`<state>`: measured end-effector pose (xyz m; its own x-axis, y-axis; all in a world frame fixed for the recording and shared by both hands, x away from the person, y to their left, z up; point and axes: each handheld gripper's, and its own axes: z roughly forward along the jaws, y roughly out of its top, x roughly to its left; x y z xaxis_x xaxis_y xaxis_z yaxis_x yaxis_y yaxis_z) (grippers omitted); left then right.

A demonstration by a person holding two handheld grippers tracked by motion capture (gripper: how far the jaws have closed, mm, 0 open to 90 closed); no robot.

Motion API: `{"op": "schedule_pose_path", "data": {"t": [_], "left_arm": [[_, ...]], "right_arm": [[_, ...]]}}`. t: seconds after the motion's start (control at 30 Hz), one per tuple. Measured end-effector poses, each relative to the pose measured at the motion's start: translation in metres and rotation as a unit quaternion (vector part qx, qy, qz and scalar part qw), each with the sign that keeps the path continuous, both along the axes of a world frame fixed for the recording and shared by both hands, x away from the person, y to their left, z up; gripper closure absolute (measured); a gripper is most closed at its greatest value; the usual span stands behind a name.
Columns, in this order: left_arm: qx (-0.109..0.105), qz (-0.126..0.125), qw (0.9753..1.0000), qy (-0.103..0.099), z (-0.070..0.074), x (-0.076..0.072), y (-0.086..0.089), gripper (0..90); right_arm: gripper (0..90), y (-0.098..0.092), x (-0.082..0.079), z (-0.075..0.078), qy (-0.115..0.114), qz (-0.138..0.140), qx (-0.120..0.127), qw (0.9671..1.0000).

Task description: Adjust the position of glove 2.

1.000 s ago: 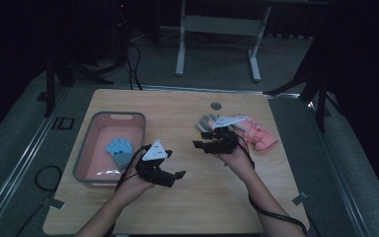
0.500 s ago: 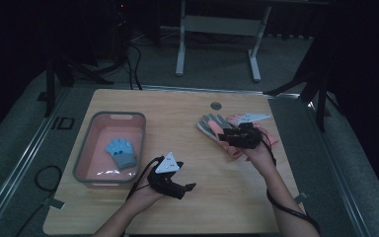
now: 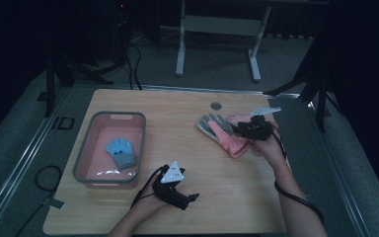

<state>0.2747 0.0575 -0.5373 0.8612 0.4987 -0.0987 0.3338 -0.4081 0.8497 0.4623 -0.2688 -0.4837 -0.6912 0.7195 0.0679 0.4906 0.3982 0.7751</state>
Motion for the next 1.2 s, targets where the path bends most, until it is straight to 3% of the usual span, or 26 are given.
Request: {"op": "schedule_pose_path", "data": {"t": [0.2,0.37,0.47,0.6,0.7,0.87,0.93,1.07,1.2], "left_arm": [[-0.005,0.006,1.0000,-0.002,-0.002,-0.001,0.003,1.9],[-0.012,0.004,0.9999,0.004,-0.004,0.001,0.005,1.9],[-0.012,0.004,0.9999,0.005,-0.005,0.001,0.007,1.9],[-0.008,0.004,1.0000,0.003,-0.006,0.001,0.008,1.9],[-0.003,0.004,1.0000,0.000,-0.006,-0.001,0.008,1.9],[-0.004,0.003,1.0000,0.002,-0.008,-0.001,0.008,1.9],[-0.004,0.003,1.0000,0.003,-0.009,-0.001,0.007,1.9],[-0.004,0.003,1.0000,0.003,-0.009,-0.001,0.006,1.9],[0.001,0.005,1.0000,0.000,-0.010,-0.001,0.007,1.9]], "right_arm": [[56.6,0.018,0.017,-0.017,0.009,0.002,-0.026,0.9996],[59.0,0.027,0.030,-0.030,0.025,-0.018,-0.048,0.9984],[58.3,0.031,0.032,-0.040,0.038,-0.019,-0.062,0.9972],[59.8,0.034,0.032,-0.047,0.033,-0.014,-0.078,0.9963],[67.6,0.034,0.032,-0.049,0.034,-0.014,-0.081,0.9960],[82.3,0.040,0.027,-0.049,0.019,-0.014,-0.108,0.9939],[85.0,0.042,0.025,-0.049,0.015,-0.020,-0.110,0.9936],[87.0,0.045,0.019,-0.043,0.023,-0.038,-0.089,0.9950],[87.4,0.054,0.004,-0.036,0.014,-0.057,-0.083,0.9949]]}}
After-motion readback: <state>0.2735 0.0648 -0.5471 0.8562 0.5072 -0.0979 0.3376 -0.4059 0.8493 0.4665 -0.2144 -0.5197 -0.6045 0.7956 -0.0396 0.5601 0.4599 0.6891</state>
